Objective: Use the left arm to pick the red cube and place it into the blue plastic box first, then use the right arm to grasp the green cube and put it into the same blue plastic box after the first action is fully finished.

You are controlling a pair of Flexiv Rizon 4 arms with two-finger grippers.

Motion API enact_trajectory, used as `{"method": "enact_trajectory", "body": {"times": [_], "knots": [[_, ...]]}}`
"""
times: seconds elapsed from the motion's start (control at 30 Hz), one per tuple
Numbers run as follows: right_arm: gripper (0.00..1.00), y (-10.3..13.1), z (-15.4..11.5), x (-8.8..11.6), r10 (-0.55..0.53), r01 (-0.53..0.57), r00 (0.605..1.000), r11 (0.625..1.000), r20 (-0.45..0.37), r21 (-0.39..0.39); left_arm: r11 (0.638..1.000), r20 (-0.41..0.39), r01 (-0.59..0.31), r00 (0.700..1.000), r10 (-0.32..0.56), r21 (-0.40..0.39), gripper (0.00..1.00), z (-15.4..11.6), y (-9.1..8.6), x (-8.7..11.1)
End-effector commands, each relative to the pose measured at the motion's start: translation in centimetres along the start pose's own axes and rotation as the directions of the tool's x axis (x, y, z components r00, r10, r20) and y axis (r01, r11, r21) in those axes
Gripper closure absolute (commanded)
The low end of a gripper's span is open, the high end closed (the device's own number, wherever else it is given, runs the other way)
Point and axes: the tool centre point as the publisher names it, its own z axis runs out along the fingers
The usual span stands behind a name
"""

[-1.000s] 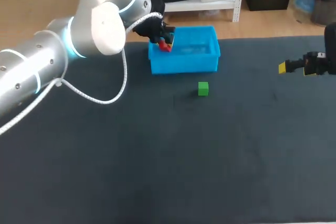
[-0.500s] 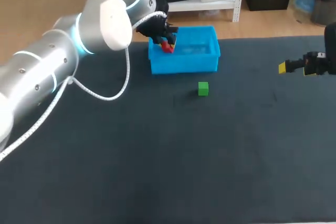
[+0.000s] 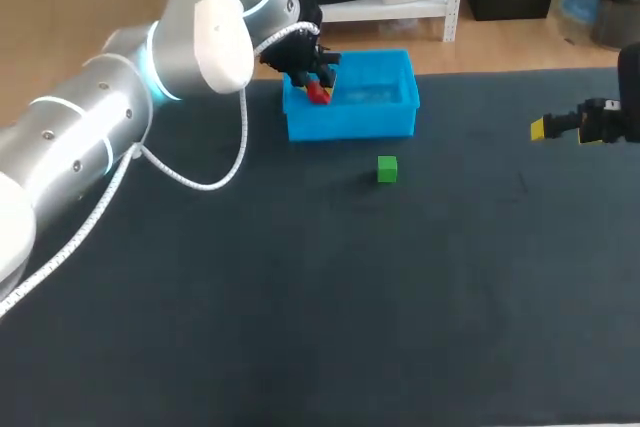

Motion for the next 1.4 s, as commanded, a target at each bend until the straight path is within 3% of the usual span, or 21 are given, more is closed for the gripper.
{"method": "enact_trajectory", "body": {"times": [0.03,0.3,0.33,0.37,0.4,0.63,0.97,1.23,1.4], "knots": [[0.00,0.0,0.0,0.0,-0.001,0.001,1.000,1.000,0.000,0.000,1.000,-0.018,-0.002,1.000,0.001,-0.018,1.00,0.4,-0.1,-0.6],[0.00,0.0,0.0,0.0,-0.001,0.001,1.000,1.000,0.000,0.000,0.999,-0.047,0.002,0.999,-0.004,-0.042,1.00,0.9,0.1,-0.3],[0.00,0.0,0.0,0.0,-0.001,0.001,1.000,1.000,0.000,0.000,0.999,-0.052,0.004,0.999,-0.006,-0.044,0.76,0.9,0.1,-0.3],[0.00,0.0,0.0,0.0,-0.001,0.001,1.000,1.000,0.000,0.000,0.999,-0.059,0.005,0.998,-0.007,-0.045,0.30,0.9,0.2,-0.3],[0.00,0.0,0.0,0.0,-0.001,0.001,1.000,1.000,0.000,0.000,0.999,-0.063,0.005,0.998,-0.008,-0.048,0.00,0.9,0.2,-0.3],[0.00,0.0,0.0,0.0,-0.001,0.001,1.000,1.000,0.000,0.000,0.999,-0.061,0.014,0.998,-0.017,-0.045,0.00,0.1,0.2,-0.6],[0.00,0.0,0.0,0.0,-0.001,0.001,1.000,1.000,0.000,0.000,0.997,0.025,-0.020,0.999,0.022,-0.072,0.00,-4.6,-0.6,-0.7],[0.00,0.0,0.0,0.0,-0.001,0.001,1.000,1.000,0.000,0.000,0.997,0.106,0.001,0.994,0.007,-0.080,0.00,-10.0,-0.1,1.9],[0.00,0.0,0.0,0.0,-0.001,0.001,1.000,1.000,0.000,0.000,0.995,0.177,0.037,0.984,-0.021,-0.088,0.00,-13.6,0.3,5.2]]}}
